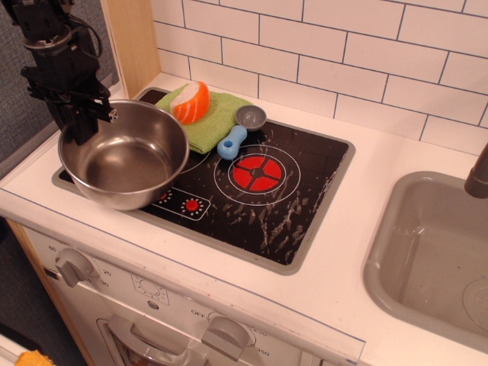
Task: Move the pan towards the bottom of the left burner.
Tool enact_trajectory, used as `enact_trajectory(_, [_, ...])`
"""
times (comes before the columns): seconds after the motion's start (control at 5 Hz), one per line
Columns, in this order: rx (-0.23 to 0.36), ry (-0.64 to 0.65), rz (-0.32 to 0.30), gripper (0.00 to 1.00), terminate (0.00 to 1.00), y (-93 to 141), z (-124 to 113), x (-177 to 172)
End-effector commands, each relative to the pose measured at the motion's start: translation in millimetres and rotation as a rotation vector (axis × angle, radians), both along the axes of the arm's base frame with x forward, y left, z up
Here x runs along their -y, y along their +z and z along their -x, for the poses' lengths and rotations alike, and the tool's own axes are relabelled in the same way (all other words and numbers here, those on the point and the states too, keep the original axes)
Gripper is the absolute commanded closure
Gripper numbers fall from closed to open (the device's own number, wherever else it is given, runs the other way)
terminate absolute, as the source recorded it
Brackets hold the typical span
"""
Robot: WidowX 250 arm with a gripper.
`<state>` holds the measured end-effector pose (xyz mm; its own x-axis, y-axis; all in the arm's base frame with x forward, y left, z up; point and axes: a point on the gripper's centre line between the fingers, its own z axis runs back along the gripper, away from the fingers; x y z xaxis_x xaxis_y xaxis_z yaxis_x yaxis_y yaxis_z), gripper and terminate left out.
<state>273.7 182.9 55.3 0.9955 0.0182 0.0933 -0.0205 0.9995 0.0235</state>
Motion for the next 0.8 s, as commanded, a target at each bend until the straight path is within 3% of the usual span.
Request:
enact_trajectory(0.0, [-0.004,0.043,-0.023,1.00,0.00,3.4,3.8,-18.3])
enact_trajectory(0.2, [-0.010,0.036,-0.027,1.00,0.00,3.4,4.8,-21.6])
enact_trajectory(0.4, [-0.005,0.028,-0.024,0.00,0.00,6.2,6.3,-23.0])
enact_trajectory(0.6, [-0.002,0.012,-0.028,0.00,0.00,9.4,6.0,-19.9])
